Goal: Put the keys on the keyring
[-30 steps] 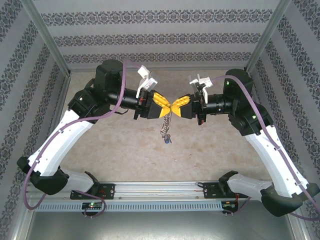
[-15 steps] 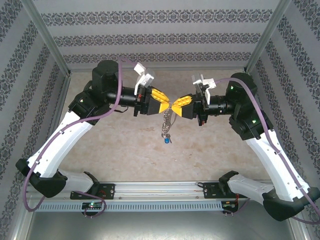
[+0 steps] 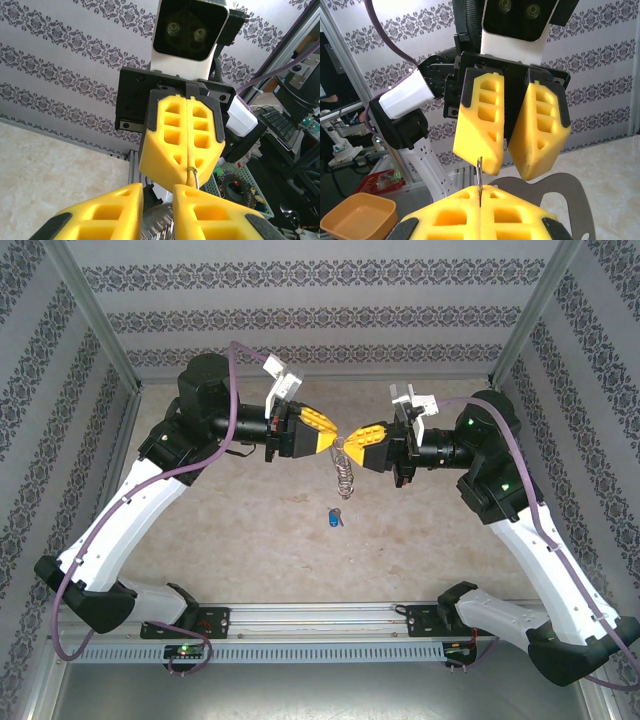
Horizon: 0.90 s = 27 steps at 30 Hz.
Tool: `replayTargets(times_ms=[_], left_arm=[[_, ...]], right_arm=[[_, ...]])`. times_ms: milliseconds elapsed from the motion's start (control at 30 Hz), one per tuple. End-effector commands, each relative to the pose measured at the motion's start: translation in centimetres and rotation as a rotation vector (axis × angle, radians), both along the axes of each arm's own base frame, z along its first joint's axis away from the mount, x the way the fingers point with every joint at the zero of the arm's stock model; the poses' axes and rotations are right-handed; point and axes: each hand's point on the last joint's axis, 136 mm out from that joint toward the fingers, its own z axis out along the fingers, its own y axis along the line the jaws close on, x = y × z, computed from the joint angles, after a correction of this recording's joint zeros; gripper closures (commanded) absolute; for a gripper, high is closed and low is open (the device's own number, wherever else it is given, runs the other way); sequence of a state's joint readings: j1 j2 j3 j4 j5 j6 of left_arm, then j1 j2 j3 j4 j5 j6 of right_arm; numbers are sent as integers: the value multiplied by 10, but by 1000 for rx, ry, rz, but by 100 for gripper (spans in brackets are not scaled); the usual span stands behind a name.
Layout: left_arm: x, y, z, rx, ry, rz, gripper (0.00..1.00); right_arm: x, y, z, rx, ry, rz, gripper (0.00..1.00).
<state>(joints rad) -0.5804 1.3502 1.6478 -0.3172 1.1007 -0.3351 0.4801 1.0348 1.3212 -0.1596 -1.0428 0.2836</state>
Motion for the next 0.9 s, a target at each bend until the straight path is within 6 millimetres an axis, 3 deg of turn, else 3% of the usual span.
replayTargets(times_ms=[0,233,467,633,867], left_arm=[[-4,4,19,-46,-49,-18,73],[4,16,18,-7,-131,108,65],[10,31,23,18,-214,225,64],[0,21,27,0,-156,110,66],[-3,15,31,-17,-158,70,61]], right_arm=[[-1,-2,11,35,-51,-8,100],[3,-2,10,34,-45,-17,100],[6,-3,11,37,-50,-30,100],[7,-4,12,43,-56,-35,100],[9,-5,15,53,-63,-44,100]])
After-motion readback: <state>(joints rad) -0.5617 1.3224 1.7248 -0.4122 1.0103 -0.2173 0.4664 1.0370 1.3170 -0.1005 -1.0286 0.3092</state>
